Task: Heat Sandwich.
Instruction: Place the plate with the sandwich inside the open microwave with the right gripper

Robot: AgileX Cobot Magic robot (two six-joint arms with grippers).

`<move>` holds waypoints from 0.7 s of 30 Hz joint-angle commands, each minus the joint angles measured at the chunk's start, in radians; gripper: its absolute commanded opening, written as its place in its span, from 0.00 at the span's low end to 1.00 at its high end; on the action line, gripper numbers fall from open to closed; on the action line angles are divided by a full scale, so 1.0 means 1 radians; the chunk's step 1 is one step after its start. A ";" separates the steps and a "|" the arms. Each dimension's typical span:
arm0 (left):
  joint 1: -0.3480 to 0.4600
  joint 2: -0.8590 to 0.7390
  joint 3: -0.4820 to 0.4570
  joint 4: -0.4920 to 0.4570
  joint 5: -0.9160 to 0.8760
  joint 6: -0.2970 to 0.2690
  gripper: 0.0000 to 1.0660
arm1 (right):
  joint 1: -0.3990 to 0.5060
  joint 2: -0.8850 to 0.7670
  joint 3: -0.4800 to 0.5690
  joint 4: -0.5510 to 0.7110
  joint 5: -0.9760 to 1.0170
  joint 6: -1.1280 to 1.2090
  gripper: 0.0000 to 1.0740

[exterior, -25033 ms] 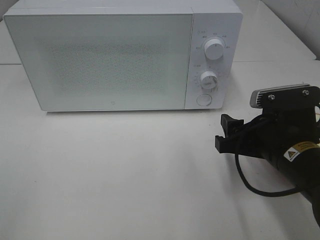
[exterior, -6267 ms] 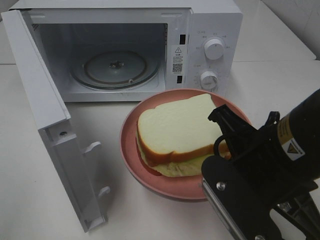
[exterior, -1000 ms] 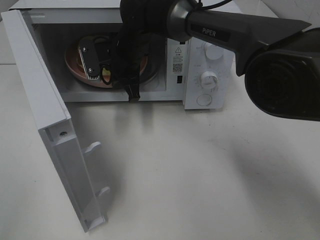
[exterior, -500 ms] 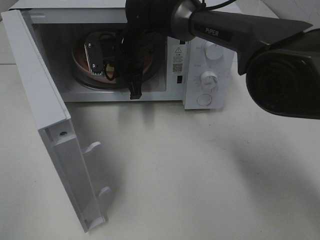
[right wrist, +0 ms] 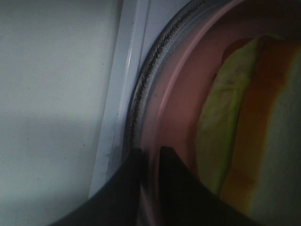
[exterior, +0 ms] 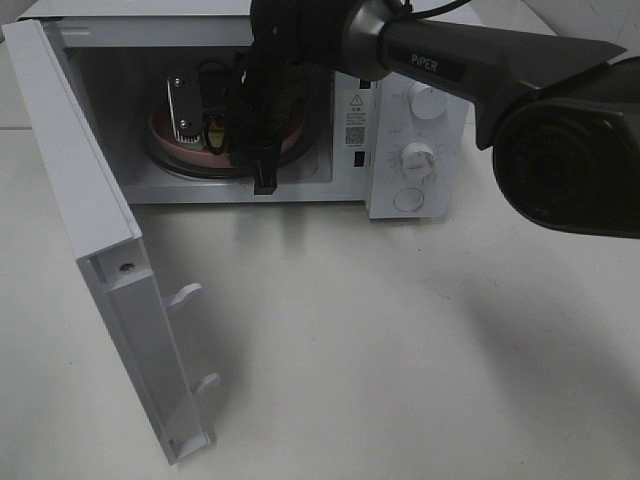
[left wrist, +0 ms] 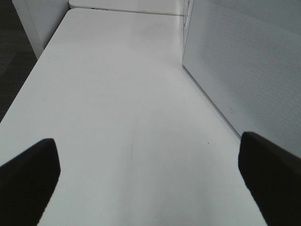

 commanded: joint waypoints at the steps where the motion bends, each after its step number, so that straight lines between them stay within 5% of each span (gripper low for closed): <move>1: -0.001 -0.019 0.001 0.000 -0.010 0.000 0.92 | 0.000 -0.007 -0.011 -0.002 -0.009 0.029 0.23; 14: -0.001 -0.019 0.001 0.000 -0.010 0.000 0.92 | 0.000 -0.010 -0.011 -0.002 -0.001 0.138 0.68; 21: -0.001 -0.019 0.001 0.000 -0.010 0.000 0.92 | 0.000 -0.010 -0.011 -0.002 -0.029 0.197 0.72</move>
